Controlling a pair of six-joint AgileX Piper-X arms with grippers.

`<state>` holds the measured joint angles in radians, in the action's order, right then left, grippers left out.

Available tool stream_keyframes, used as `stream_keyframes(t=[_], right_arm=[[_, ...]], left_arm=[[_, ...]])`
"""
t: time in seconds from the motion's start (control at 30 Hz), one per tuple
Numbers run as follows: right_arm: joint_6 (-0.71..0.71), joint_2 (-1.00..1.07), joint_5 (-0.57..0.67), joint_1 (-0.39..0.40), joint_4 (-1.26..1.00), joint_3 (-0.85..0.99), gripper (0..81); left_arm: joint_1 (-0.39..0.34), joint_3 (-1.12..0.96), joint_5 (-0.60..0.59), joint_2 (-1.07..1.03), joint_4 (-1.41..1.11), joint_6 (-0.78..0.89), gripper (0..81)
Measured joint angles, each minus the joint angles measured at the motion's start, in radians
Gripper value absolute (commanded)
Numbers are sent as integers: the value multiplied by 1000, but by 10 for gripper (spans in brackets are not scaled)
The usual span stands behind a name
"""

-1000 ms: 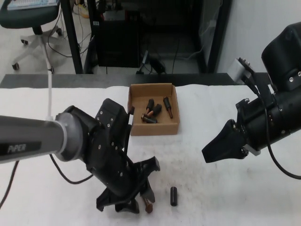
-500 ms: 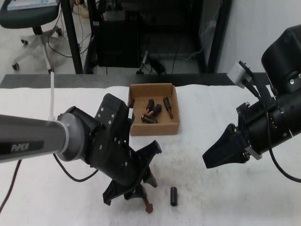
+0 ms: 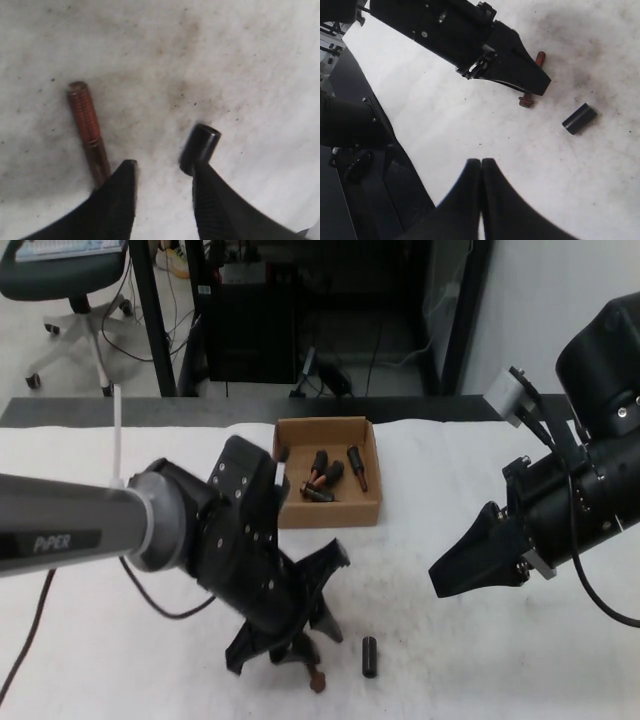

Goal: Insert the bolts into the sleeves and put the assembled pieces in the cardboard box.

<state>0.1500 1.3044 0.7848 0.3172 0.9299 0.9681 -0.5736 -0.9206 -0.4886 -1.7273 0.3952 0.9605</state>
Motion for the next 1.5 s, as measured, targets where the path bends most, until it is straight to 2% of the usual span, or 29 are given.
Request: stream_keyframes(t=[0.1,0.27,0.43,0.57,1.5], right_arm=[[0,0,0,0,0,0,3],[0,0,0,0,0,0,3],[0,0,0,0,0,0,3],[6,0,0,0,0,0,3],[24,0,2,0,0,0,3]], left_arm=[[0,-30,-1,0,12,-5,330],[0,-93,41,0,119,-86,214],[0,-159,160,0,342,-269,207],[0,-166,196,0,426,-318,207],[0,-168,195,-100,354,-207,207]])
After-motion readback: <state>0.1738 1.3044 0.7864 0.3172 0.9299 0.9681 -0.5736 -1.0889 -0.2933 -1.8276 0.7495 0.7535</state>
